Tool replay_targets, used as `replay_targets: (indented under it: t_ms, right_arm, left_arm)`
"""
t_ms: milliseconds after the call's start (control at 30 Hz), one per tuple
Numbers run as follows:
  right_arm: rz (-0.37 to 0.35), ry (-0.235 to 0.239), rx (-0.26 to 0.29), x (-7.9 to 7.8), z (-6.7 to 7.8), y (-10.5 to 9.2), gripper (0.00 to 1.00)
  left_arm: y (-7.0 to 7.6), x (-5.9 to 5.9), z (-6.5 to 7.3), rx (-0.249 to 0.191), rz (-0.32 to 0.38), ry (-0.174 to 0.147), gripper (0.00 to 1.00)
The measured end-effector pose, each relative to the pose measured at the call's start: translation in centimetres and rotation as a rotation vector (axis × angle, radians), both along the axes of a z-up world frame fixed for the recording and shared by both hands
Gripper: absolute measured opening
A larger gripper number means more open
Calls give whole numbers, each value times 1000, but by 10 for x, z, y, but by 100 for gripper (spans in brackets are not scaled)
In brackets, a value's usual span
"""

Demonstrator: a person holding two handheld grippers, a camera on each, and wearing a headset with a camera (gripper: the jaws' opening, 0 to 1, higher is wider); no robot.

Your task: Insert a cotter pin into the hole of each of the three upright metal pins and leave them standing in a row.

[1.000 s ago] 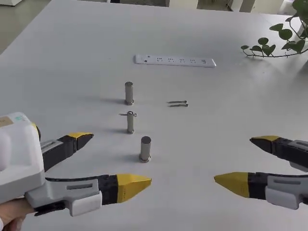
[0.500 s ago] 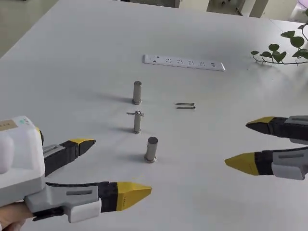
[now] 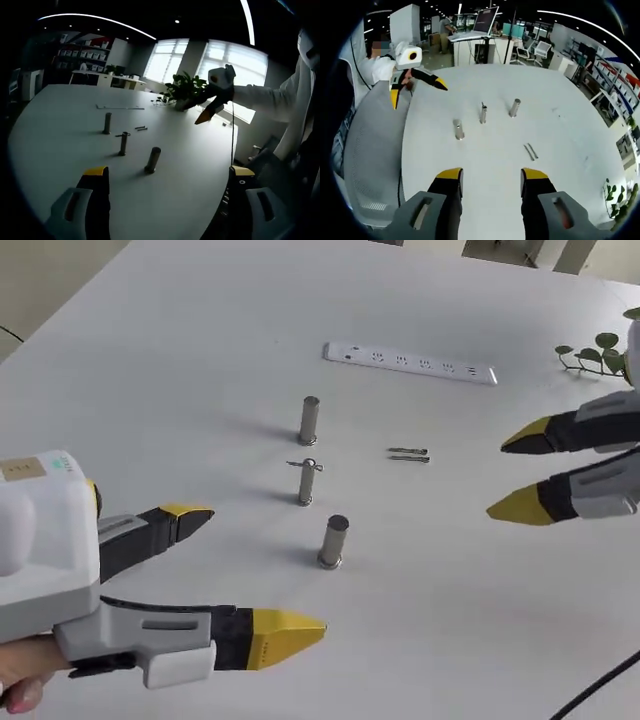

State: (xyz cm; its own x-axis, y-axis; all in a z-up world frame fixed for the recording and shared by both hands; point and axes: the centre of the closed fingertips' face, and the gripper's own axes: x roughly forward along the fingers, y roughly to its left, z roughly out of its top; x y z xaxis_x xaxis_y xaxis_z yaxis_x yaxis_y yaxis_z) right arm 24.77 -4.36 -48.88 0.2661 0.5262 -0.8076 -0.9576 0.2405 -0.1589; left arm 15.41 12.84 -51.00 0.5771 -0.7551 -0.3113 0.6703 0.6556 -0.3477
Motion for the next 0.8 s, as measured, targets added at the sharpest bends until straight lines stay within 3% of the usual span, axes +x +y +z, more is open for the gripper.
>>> replay_targets:
  t_ms: [100,200,467,600,800]
  right_arm:
    - [34,20,-23,17,-5,-2,39]
    - [76,23,-71,24,-13,2,37]
    - [140,53,-128,46,-31,18,32]
    - [167,65,-163,81,-49,16,27]
    - [213,71,-232,92,-64,18,22]
  left_arm:
    - [0,1,-1,2,-2,-4,99]
    - [1,0,-3,3,-4,5,99]
    - [0,-2,-6,0,-11,19,99]
    - [1,-1,-7,-2,-5,24,99]
    - [2,1,-8,-11,4,34,99]
